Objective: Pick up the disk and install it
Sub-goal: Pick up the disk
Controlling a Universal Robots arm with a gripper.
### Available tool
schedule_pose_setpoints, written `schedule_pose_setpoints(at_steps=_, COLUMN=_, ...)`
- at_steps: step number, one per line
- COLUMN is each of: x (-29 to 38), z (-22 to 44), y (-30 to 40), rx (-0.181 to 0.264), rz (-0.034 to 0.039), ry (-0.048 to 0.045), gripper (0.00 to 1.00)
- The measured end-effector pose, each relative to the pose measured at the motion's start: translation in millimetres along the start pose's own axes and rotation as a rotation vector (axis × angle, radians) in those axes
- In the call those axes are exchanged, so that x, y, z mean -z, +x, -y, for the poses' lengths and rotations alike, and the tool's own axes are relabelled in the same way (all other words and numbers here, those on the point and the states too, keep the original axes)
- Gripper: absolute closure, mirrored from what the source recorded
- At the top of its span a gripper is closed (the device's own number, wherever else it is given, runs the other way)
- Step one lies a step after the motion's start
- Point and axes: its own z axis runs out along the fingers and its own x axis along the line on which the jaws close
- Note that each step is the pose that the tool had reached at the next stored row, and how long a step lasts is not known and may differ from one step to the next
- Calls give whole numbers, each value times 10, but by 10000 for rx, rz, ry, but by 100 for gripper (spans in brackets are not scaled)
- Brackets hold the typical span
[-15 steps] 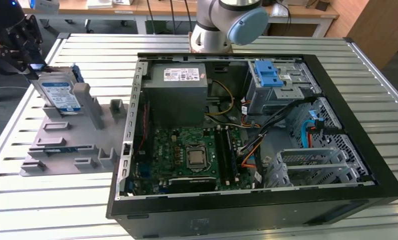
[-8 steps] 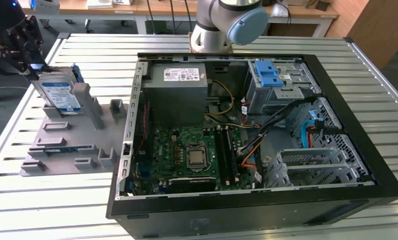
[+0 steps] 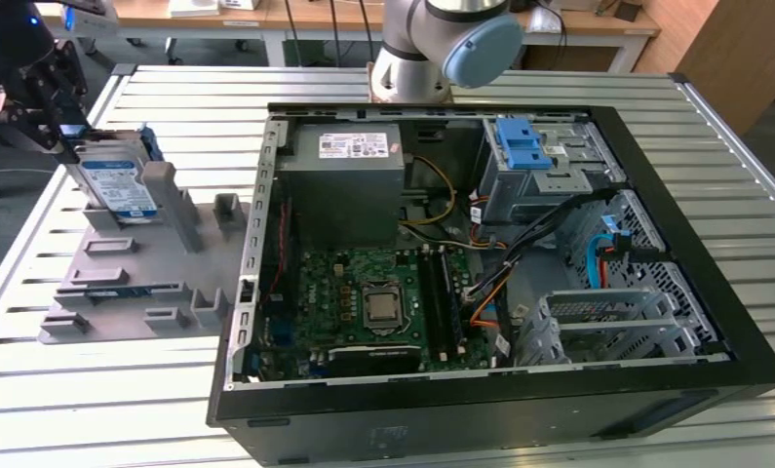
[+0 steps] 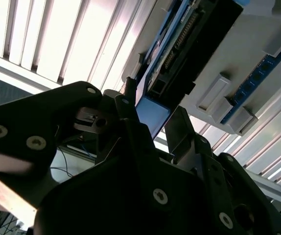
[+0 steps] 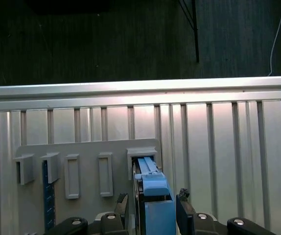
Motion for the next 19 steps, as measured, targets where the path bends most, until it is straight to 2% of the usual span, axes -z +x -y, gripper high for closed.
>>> schedule_pose_setpoints(at_steps=7, x=-109, z=-2, y=5, rx=0, rz=0, ry=1, gripper=49)
schedule_pose_setpoints(at_steps=11, x=-115, z=-3, y=5, rx=-1, rz=-2, ry=-3, gripper=51)
schedule_pose_setpoints(at_steps=12, x=-115, z=-3, y=5, rx=0, rz=-1, ry=-2, gripper=58)
schedule_pose_setpoints(at_steps=17, x=-116, z=-3, y=5, rx=0, rz=-2, ry=-2, gripper=59)
schedule_pose_setpoints(at_steps=18, x=-116, z=-3, y=5, rx=0, rz=-2, ry=-1, gripper=63)
schedule_pose_setpoints(at_steps=19, x=-116, z=-3, y=5, rx=0, rz=-2, ry=-1, gripper=63)
